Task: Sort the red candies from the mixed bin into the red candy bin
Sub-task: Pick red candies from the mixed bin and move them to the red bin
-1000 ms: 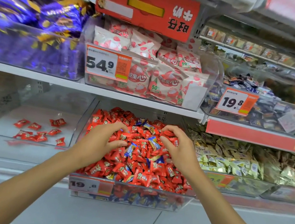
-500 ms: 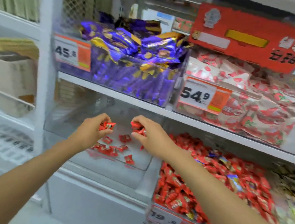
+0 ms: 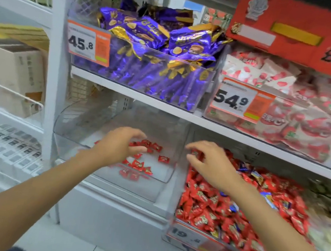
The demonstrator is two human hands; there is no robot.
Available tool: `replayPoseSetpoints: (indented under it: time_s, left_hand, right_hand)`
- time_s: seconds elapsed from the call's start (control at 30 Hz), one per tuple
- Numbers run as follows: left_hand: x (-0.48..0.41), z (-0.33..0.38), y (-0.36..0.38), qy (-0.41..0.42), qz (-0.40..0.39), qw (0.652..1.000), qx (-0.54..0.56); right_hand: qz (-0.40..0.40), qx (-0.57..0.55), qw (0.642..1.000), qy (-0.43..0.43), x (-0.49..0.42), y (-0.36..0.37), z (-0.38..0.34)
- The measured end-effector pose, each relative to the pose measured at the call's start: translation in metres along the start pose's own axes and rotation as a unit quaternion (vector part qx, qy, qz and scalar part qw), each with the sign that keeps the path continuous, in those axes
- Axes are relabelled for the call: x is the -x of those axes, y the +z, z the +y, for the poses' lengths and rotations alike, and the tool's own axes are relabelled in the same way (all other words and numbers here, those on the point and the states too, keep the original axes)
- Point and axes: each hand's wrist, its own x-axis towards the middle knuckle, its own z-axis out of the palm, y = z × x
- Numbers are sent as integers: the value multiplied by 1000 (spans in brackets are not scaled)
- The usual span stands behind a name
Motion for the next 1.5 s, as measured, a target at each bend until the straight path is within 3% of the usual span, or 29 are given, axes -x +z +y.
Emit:
replayPoseSetpoints:
  time_s: [0.13,0.23,0.37,0.47,0.63,0.73,0.83,0.9,1.03,1.17,1.33,1.5]
  left_hand:
    - [-4,92,36,123,-27,992,19]
    - [-5,153,68,177,-55,983,13]
    - [-7,188,113,161,-123,972,-121]
    - [-9,184,126,162,-116,960,-198]
    - [-12,176,116,196,-111,973,-52]
    - [-3,179,112,225,-84,968,-77]
    - [11,189,114,228,-125,962,-80]
    - [16,197,120,246,-134,954,-103]
    - [16,211,127,239,-153,950,-127]
    - [11,216,128,243,-156,951,-110]
    - [5,216,125,220,-156,963,-20]
    - [4,215,112,144,-94,975,143]
  right_hand:
    - [91,-11,994,64,88,-35,51]
    - [112,-27,987,115,134,-51,81]
    - [125,-49,978,160,170,-63,108]
    - [91,-87,976,178,181,-68,122]
    - [58,-116,975,179,188,-80,116]
    - [-37,-89,975,199,193,-74,103]
    - [-89,-30,979,184,194,-54,97]
    - [-65,-19,985,159,192,-44,100]
    - [0,-117,980,158,187,-42,108]
    - [75,-115,976,167,185,-51,117]
    - [115,-160,959,203,190,-74,130]
    - [122,-224,937,238,193,-83,129]
